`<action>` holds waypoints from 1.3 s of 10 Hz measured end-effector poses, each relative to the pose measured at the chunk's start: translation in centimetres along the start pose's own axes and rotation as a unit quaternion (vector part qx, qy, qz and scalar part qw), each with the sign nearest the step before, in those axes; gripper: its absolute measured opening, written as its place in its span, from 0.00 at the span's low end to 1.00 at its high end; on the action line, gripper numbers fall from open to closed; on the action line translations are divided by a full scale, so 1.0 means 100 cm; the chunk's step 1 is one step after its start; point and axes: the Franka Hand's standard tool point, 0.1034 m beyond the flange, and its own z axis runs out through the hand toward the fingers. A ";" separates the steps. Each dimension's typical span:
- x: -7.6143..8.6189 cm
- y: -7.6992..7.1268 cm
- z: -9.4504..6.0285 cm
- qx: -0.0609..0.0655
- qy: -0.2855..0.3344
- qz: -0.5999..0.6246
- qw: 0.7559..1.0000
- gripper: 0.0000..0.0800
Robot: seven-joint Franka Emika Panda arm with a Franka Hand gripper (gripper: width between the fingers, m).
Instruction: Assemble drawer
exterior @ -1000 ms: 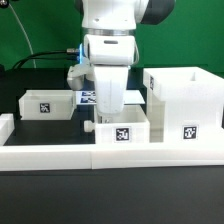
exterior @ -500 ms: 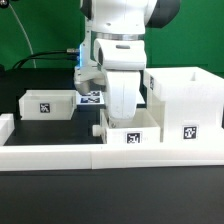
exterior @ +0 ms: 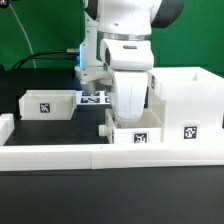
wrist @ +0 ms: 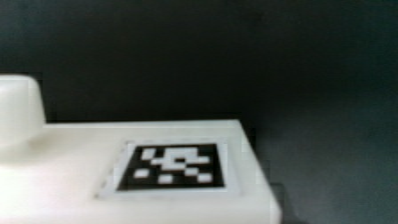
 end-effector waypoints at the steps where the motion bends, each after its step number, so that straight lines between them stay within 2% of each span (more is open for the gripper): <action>1: 0.001 0.000 0.000 0.000 0.000 0.000 1.000 0.05; 7: 0.016 -0.002 0.001 0.003 0.006 0.027 1.000 0.05; 12: 0.014 -0.003 0.002 0.004 0.006 0.027 1.000 0.05; 13: 0.014 -0.002 0.001 0.003 0.006 0.031 1.000 0.16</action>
Offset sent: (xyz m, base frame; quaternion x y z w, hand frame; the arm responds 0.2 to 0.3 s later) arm -0.0049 0.0173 0.0005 -0.0289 0.0125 -0.0061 0.9995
